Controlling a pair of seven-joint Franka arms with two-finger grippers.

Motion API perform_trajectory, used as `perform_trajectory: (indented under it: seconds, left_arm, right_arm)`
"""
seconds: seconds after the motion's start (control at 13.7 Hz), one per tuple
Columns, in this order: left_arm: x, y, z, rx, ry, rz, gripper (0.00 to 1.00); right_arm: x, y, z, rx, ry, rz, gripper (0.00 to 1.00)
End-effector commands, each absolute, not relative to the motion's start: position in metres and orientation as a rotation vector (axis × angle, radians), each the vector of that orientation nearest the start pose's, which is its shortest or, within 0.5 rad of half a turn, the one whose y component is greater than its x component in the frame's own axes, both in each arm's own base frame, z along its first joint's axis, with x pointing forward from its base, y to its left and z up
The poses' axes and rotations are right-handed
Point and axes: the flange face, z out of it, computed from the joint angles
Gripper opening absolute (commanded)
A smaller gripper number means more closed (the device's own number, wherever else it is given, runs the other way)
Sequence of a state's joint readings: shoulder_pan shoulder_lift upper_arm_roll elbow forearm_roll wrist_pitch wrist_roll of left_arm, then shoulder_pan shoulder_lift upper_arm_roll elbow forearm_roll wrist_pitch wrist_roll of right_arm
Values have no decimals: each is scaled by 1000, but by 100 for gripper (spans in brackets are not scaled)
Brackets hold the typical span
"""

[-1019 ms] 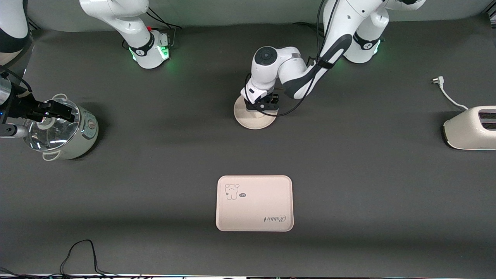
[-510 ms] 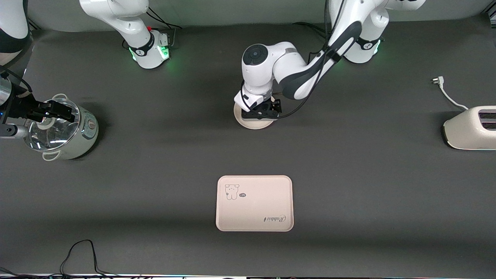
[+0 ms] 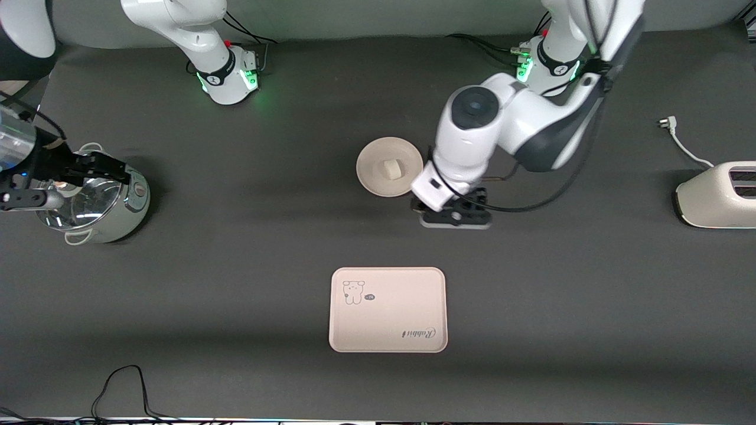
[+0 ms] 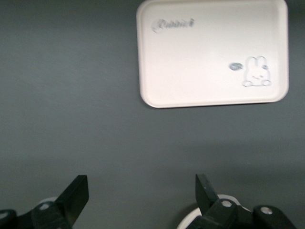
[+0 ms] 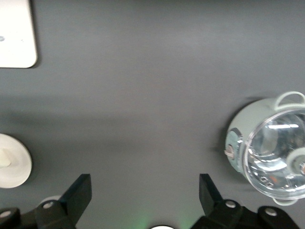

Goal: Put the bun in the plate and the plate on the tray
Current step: 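Withdraw the left gripper while the right gripper reaches toward the plate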

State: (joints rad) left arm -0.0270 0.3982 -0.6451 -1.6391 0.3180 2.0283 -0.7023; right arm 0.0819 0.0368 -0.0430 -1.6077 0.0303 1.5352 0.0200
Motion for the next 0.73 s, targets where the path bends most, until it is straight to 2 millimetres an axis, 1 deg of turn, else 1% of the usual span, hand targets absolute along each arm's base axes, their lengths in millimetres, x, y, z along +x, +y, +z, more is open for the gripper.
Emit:
perform_trajectory:
  seconds: [0.0, 0.07, 0.15, 0.22, 0.29, 0.36, 0.44, 0.51, 0.58, 0.66]
  left_arm:
    - [576, -312, 467, -3132, 147, -82, 100]
    - [583, -293, 483, -3170, 152, -60, 100]
    - [594, -261, 504, -3219, 173, -49, 100]
    - [600, -228, 521, -3257, 231, -56, 100]
    - [607, -196, 527, -3266, 266, -51, 100]
    - [607, -168, 535, -3250, 295, -31, 100]
    - [604, -146, 543, -3226, 319, -29, 100]
    - [602, -126, 552, -3204, 334, -50, 100]
    - [598, -103, 559, -3179, 363, -69, 100]
    - [592, -87, 564, -3156, 405, -78, 100]
  right_arm:
    - [545, 72, 594, -3102, -43, 119, 100]
    - [542, 93, 595, -3104, -60, 111, 100]
    - [540, 102, 596, -3105, -43, 103, 100]
    - [537, 119, 595, -3107, -41, 102, 100]
    - [531, 137, 596, -3108, -31, 95, 100]
    - [524, 160, 597, -3108, -16, 82, 100]
    - [515, 189, 597, -3111, -6, 84, 100]
    - [505, 213, 596, -3114, 27, 87, 100]
    - [491, 243, 598, -3111, 49, 79, 100]
    - [477, 270, 598, -3084, 70, 96, 100]
